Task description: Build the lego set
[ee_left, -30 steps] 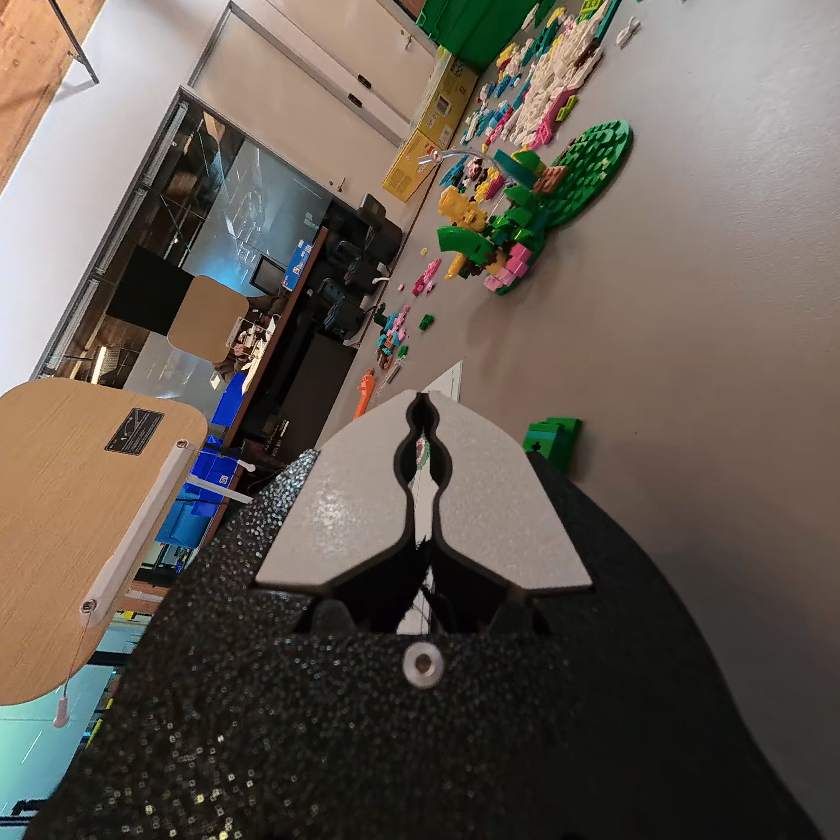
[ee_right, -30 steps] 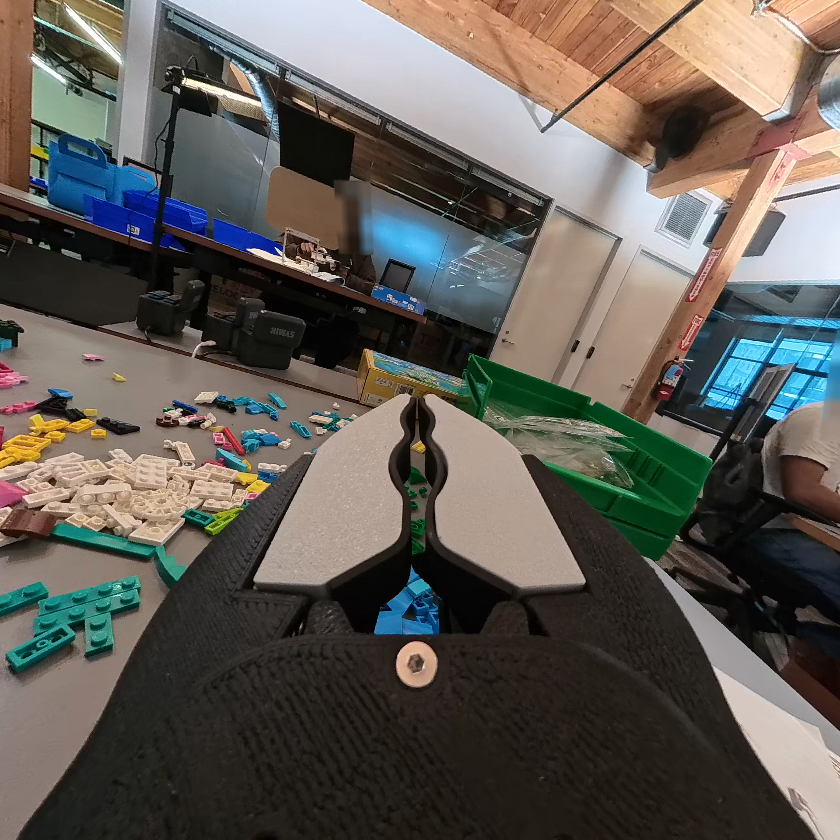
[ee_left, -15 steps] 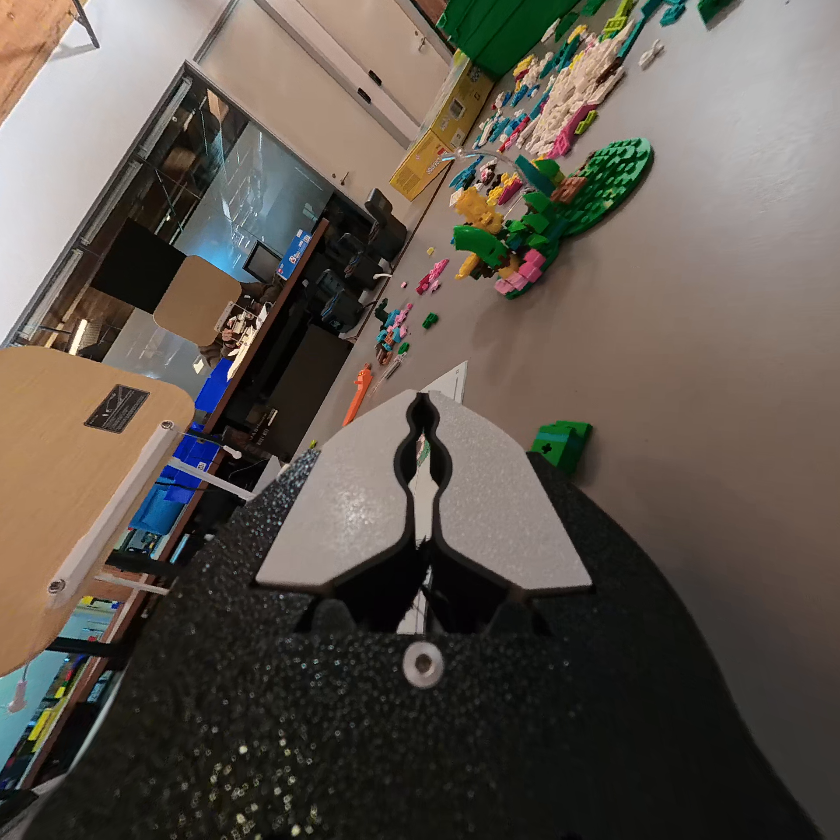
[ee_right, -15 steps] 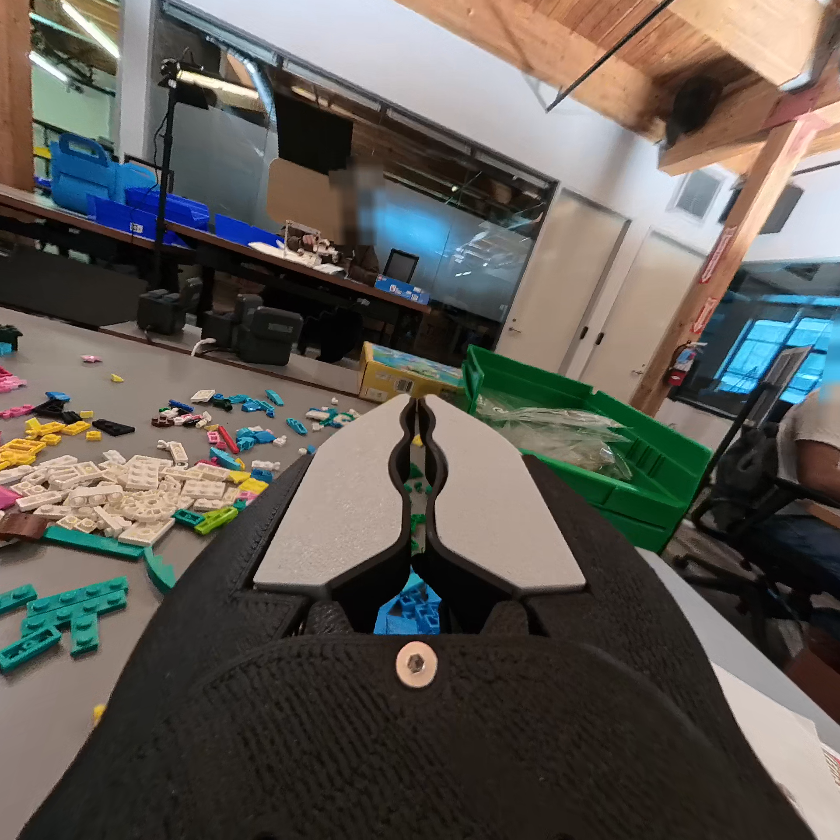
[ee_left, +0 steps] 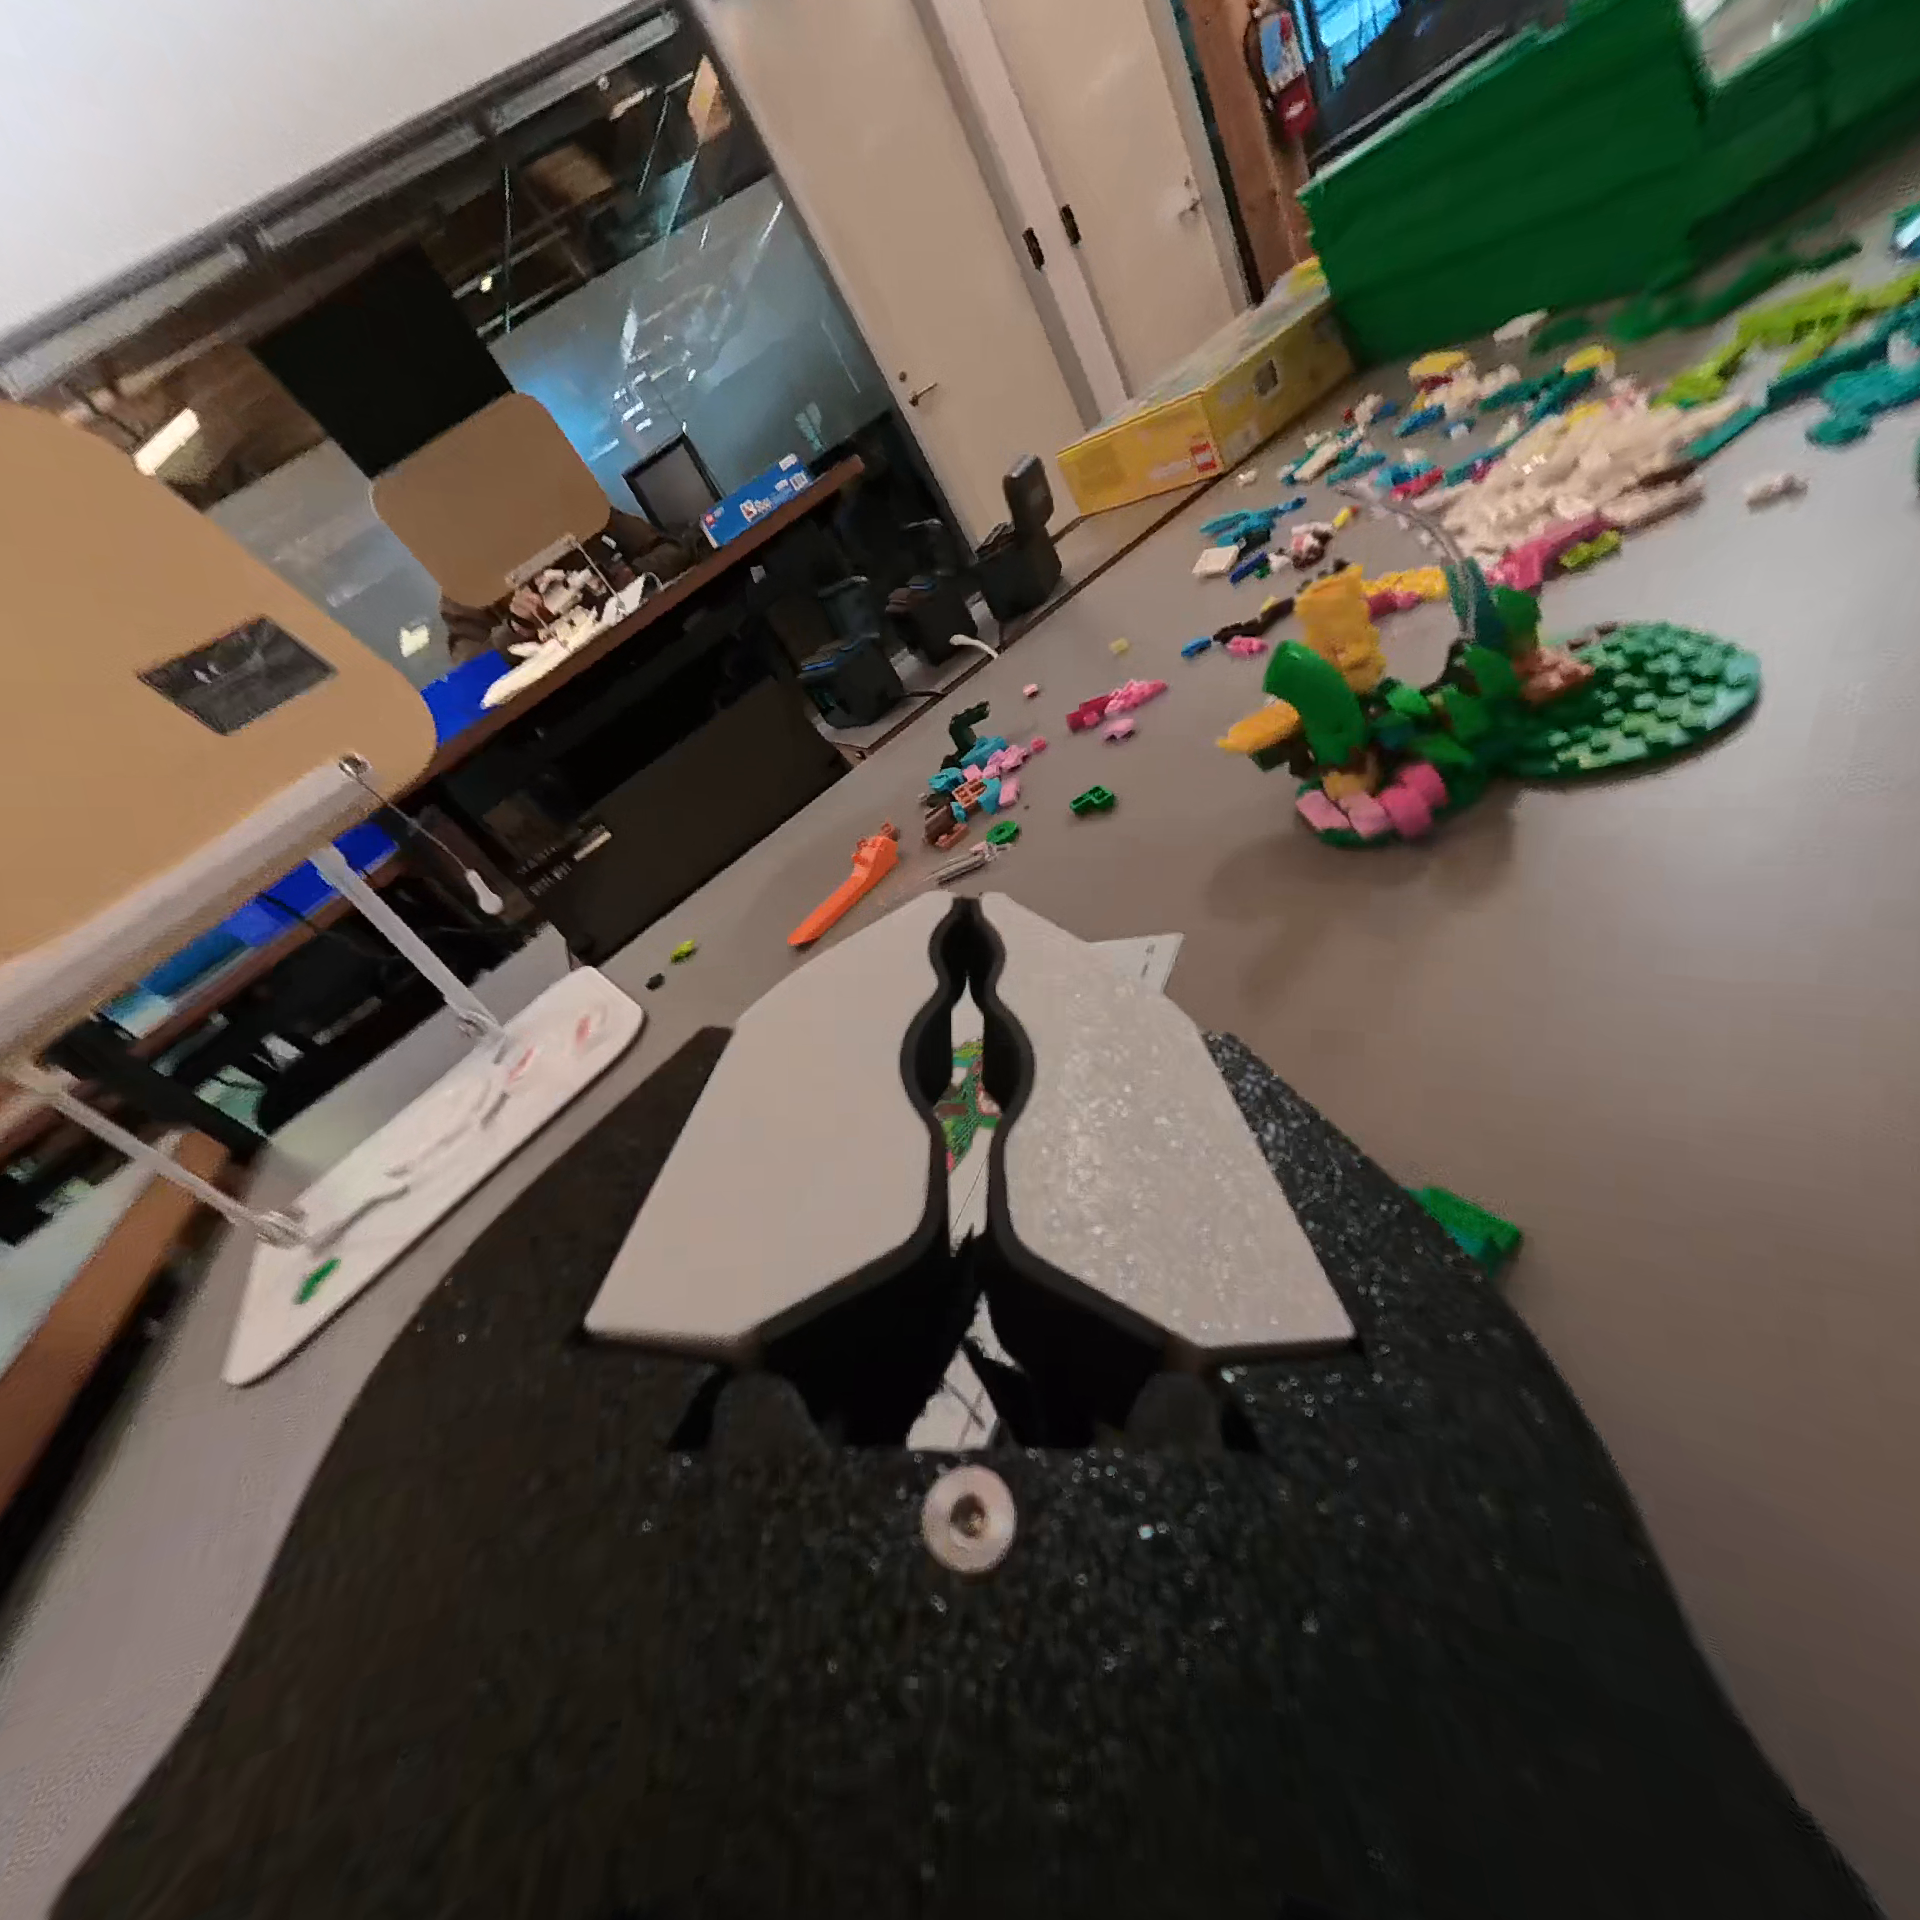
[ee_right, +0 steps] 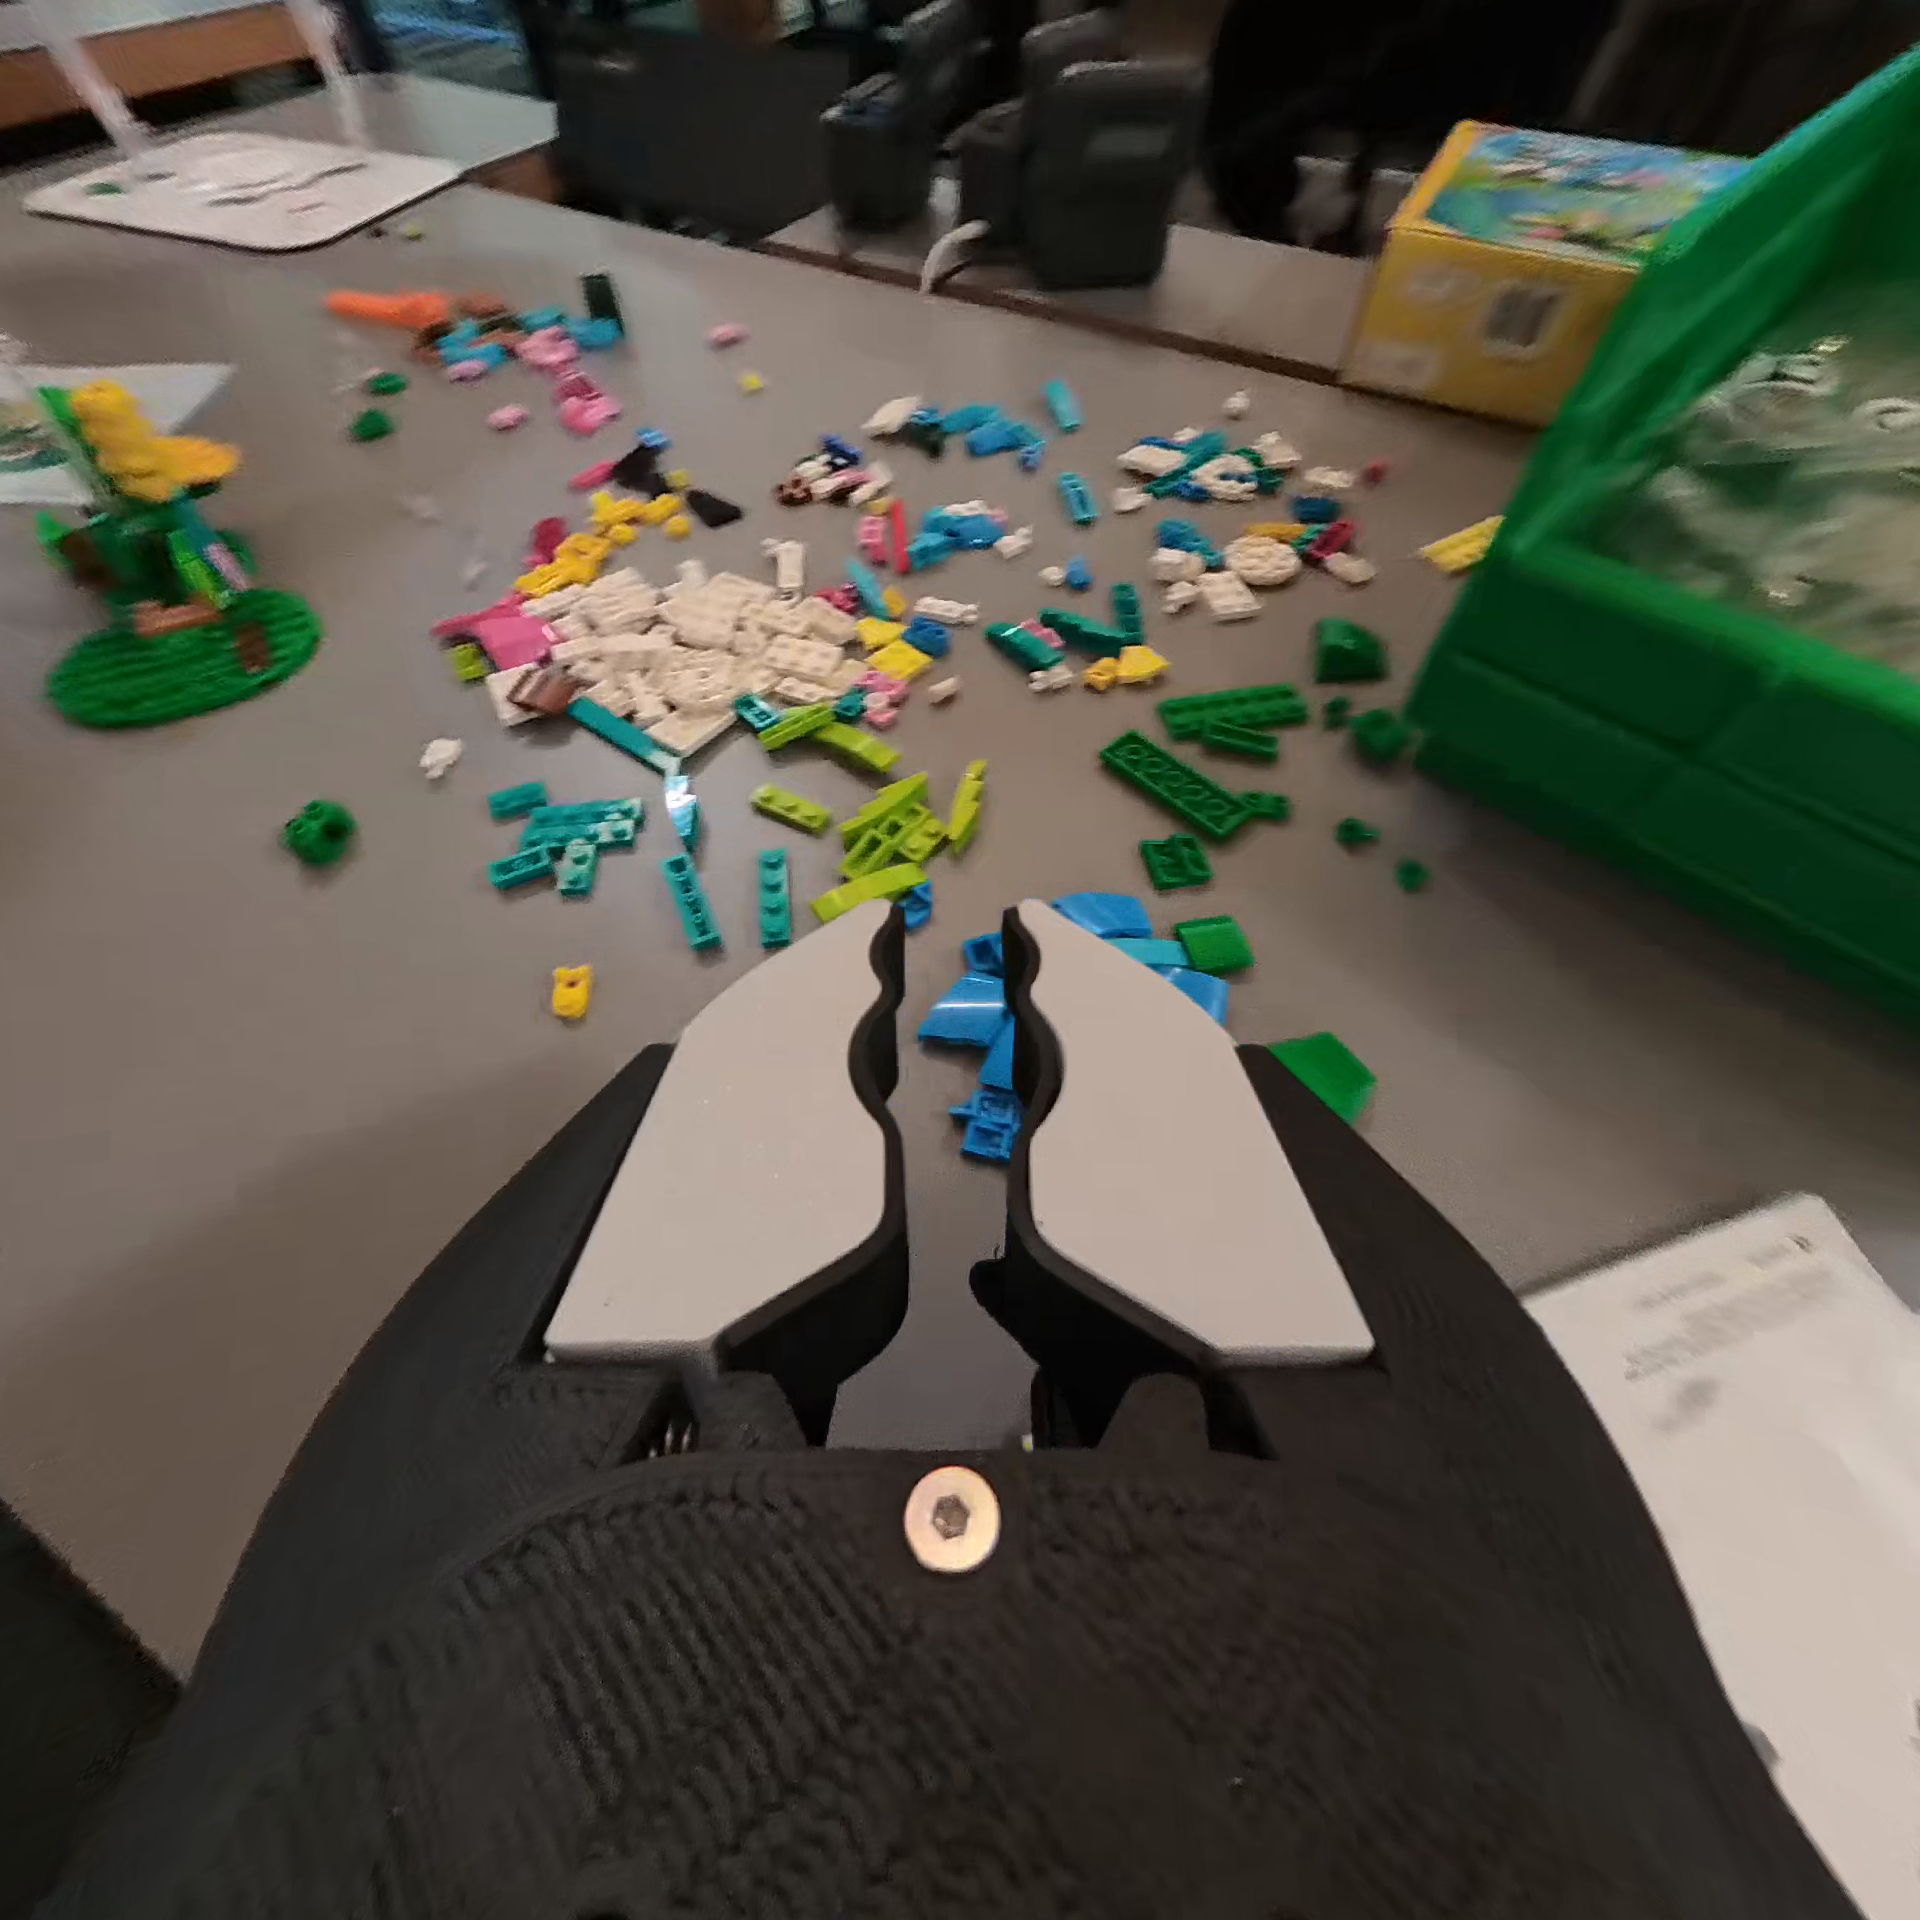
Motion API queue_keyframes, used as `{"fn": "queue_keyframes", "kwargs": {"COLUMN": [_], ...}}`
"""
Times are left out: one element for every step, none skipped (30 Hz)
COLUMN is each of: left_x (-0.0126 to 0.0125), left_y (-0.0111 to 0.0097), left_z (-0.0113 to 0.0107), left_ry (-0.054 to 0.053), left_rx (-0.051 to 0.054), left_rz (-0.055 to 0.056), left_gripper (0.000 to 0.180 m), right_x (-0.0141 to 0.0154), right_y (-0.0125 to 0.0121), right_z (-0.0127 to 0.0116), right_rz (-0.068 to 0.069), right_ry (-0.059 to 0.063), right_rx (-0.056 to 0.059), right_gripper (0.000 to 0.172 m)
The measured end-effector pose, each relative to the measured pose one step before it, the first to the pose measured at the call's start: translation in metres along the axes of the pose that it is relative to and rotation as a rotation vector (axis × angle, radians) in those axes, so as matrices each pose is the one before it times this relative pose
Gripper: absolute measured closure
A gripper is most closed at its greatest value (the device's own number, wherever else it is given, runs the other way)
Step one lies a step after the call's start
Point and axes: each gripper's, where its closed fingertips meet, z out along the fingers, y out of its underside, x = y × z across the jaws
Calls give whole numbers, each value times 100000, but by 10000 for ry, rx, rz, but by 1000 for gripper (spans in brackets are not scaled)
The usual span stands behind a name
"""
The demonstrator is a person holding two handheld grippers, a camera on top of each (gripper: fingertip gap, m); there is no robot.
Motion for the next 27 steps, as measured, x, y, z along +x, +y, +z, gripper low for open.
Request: {"fn": "queue_keyframes", "kwargs": {"left_x": [-304,-308,-262,-176,-144,-74,-41,-53,-64,-81,-76,-81,-95,-108,-144,-189,-235,-258,-280,-193,-38,56,95,85,48,-17,-27], "left_y": [-14,-109,-115,-16,13,-37,-51,-50,-48,-69,-122,-131,-91,-55,-50,-60,-52,0,47,73,93,123,182,235,215,155,77], "left_z": [384,298,236,192,147,131,137,140,152,132,83,39,6,-15,-7,-34,-32,-39,-30,-6,26,80,128,137,131,105,58], "left_ry": [-94,-107,-83,-50,-51,-27,-30,-70,-114,-133,-135,-128,-112,-96,-107,-135,-154,-172,-199,-148,-38,33,67,69,39,4,-11], "left_rx": [2,82,91,35,17,39,33,18,1,9,42,60,55,48,47,46,29,-14,-55,-59,-56,-65,-94,-123,-120,-89,-44], "left_rz": [-425,-378,-317,-239,-211,-204,-179,-111,-38,-3,-17,-69,-133,-176,-173,-119,-8,132,210,188,109,42,16,10,12,18,27], "left_gripper": [180,180,180,180,180,180,180,180,180,180,180,180,180,180,180,180,180,180,180,180,180,180,180,180,180,180,180], "right_x": [-379,-330,-348,-413,-578,-725,-708,-520,-256,29,237,341,320,262,201,194,248,238,183,148,163,177,98,68,71,18,-48], "right_y": [-19,2,35,70,62,-1,-98,-131,-110,-41,40,91,49,-49,-130,-171,-181,-182,-177,-209,-287,-371,-400,-416,-423,-431,-414], "right_z": [203,235,275,310,333,367,398,426,418,408,387,371,377,380,390,400,377,382,388,386,404,405,410,416,434,437,437], "right_rz": [-204,-214,-197,-171,-115,-21,41,6,-107,-221,-283,-312,-278,-173,-65,-19,-41,-99,-141,-127,-53,11,60,81,102,114,133], "right_ry": [-198,-162,-152,-194,-300,-417,-416,-297,-126,46,139,158,90,-5,-81,-91,-31,11,12,11,46,53,-6,-54,-68,-124,-193], "right_rx": [-86,-130,-173,-194,-189,-165,-122,-129,-178,-246,-308,-338,-278,-177,-98,-52,-44,-39,-35,-13,45,89,104,100,103,100,82], "right_gripper": [155,153,153,153,153,153,153,153,153,153,153,153,153,153,153,153,153,153,153,153,153,153,153,153,153,153,153]}}
